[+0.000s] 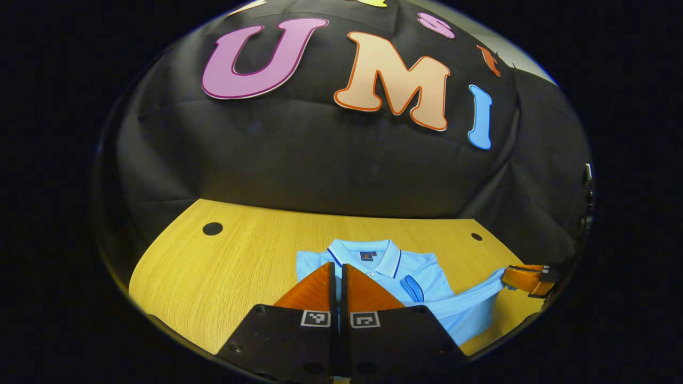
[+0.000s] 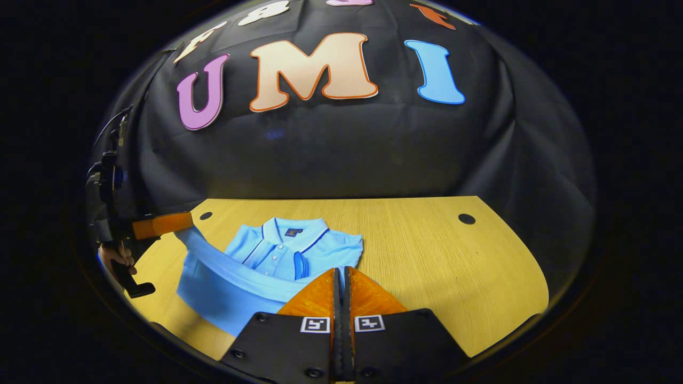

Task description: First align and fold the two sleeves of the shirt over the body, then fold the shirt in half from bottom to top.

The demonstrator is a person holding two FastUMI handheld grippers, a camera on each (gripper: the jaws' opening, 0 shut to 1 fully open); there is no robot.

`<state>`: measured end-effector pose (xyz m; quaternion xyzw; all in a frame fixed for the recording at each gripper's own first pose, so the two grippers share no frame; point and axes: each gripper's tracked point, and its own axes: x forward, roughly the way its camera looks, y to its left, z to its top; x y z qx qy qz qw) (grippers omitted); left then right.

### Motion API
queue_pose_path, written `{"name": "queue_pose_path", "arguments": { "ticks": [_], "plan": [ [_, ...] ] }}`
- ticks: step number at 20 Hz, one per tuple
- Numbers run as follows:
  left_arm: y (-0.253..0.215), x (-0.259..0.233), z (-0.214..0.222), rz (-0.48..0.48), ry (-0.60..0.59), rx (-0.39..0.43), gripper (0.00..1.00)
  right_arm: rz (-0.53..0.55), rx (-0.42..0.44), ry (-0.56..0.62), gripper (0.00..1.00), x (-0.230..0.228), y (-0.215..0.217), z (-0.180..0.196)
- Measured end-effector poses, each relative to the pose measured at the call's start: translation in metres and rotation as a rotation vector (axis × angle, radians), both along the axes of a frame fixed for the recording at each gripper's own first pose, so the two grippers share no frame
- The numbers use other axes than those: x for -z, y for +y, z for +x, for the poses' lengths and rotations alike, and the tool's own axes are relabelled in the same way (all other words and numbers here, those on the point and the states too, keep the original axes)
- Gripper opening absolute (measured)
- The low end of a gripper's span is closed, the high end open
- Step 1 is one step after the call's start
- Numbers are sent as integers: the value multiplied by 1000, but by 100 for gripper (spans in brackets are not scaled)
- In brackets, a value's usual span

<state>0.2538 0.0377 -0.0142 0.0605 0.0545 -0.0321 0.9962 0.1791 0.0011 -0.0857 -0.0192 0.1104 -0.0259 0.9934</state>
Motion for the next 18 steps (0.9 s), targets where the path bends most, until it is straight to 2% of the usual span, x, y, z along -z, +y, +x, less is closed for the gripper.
{"name": "queue_pose_path", "arguments": {
  "ticks": [8,11,14,15,16,18],
  "plan": [
    [48,15,66,21,-9,-151,0,-1,-42,41,2,24,-5,105],
    [65,20,76,51,-12,-195,0,37,-54,40,2,34,0,121],
    [66,30,71,40,32,-193,4,107,-67,117,6,49,1,115],
    [65,31,65,15,49,-193,12,130,-79,127,22,50,2,110],
    [63,32,56,-6,58,-193,22,148,-80,123,31,47,2,104],
    [62,29,35,-9,55,-206,65,166,-83,123,74,42,1,88]
  ]
}}
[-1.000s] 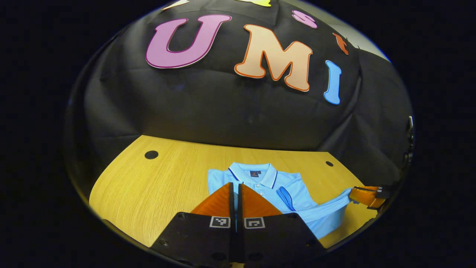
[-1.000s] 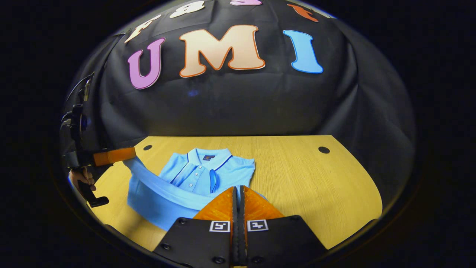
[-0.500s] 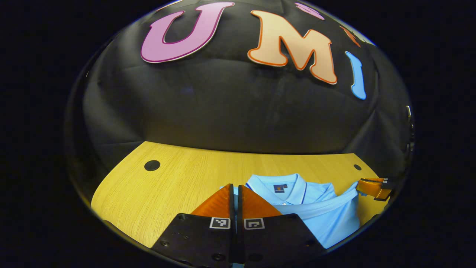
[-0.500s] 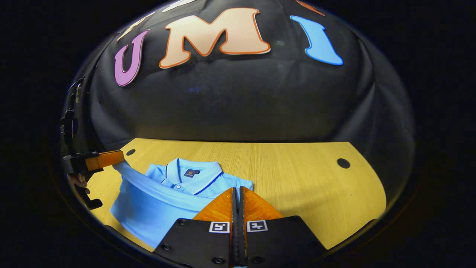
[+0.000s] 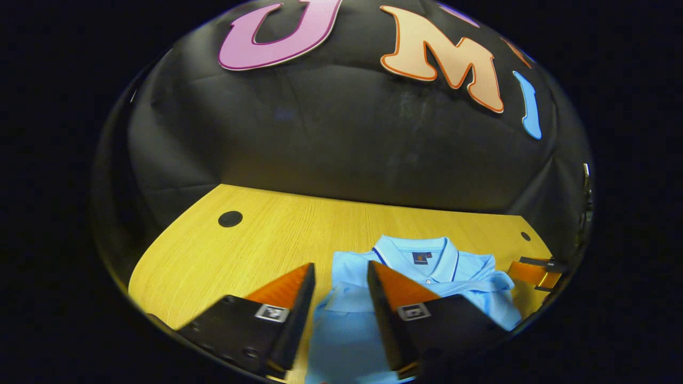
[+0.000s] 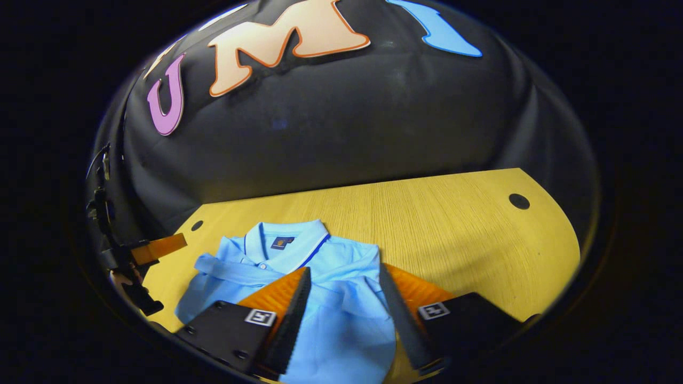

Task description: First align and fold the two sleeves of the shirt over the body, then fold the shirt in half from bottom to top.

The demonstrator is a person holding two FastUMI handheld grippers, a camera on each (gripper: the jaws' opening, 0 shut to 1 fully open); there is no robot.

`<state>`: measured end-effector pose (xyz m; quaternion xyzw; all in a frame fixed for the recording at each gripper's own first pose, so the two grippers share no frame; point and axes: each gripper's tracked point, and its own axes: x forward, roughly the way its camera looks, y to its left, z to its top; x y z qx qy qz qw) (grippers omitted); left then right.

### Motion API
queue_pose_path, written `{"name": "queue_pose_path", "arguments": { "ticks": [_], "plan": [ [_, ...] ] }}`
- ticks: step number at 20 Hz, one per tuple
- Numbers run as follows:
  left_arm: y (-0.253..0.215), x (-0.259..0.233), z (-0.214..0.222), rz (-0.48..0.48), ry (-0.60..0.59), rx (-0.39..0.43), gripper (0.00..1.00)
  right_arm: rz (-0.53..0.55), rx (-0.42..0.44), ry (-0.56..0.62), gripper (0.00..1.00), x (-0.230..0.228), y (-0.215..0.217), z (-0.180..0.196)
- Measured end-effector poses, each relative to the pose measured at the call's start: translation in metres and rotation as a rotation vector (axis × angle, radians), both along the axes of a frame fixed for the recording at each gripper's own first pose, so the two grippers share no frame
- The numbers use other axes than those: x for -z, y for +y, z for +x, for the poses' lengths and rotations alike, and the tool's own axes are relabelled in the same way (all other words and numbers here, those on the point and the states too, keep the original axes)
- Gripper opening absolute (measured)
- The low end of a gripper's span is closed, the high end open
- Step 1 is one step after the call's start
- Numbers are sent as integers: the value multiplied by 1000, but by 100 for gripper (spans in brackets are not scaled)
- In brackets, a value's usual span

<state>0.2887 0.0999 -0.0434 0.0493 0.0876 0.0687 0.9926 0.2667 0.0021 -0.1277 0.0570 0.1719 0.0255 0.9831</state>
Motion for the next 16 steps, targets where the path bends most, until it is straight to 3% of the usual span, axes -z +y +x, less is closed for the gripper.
{"name": "queue_pose_path", "arguments": {
  "ticks": [1,2,5,10,16],
  "plan": [
    [-2,-1,-8,6,4,6,87,0,-5,3,95,-3,0,-13],
    [-8,0,-24,5,14,11,98,-4,-7,3,97,-4,1,-23],
    [-23,2,-63,-15,28,18,96,-3,-16,-9,98,-17,9,-62],
    [-53,15,-134,-125,84,54,96,41,-38,-35,98,-39,30,-132],
    [-77,13,-194,-46,95,90,96,12,-40,-13,98,-35,33,-200]
  ]
}}
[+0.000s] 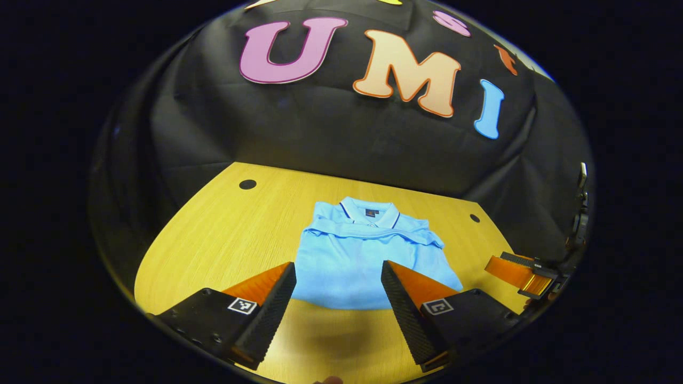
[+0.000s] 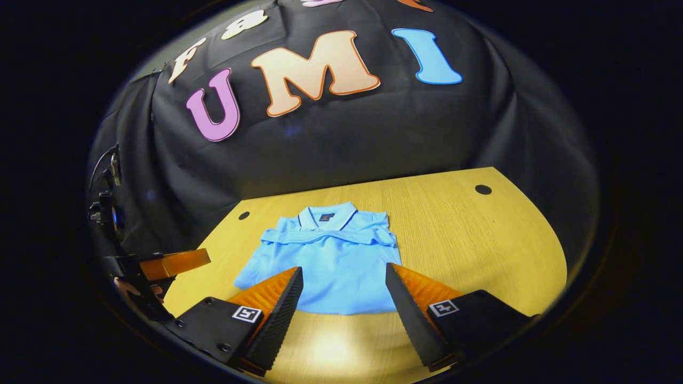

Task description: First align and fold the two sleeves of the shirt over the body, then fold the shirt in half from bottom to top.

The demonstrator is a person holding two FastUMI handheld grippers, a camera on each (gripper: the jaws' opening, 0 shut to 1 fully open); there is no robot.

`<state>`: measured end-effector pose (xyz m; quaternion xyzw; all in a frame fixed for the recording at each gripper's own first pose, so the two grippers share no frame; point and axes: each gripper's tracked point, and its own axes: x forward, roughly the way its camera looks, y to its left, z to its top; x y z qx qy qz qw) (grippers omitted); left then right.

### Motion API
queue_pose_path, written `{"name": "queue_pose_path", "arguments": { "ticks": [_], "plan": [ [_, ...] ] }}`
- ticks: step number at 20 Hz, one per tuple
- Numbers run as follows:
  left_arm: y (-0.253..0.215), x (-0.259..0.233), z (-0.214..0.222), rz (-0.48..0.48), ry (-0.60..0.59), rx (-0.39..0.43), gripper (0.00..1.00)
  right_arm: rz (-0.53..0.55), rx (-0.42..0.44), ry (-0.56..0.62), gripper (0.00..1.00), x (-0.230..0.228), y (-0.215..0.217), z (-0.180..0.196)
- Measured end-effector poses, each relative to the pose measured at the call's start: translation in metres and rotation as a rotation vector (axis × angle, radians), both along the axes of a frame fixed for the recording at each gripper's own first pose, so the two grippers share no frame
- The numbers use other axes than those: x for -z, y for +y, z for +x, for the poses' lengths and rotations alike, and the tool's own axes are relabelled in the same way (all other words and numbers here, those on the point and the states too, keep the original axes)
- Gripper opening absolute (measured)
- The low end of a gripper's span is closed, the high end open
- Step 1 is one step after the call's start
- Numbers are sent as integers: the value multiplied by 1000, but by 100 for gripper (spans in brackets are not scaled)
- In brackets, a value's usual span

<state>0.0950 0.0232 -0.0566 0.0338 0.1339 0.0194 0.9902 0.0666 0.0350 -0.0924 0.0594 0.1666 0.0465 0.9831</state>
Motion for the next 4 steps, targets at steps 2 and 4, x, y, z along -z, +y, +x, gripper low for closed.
{"name": "queue_pose_path", "arguments": {
  "ticks": [2,4],
  "plan": [
    [-7,6,-14,26,8,17,96,5,7,11,98,2,0,-20],
    [-15,12,-26,17,12,37,96,5,22,-2,98,2,-2,-33]
  ]
}}
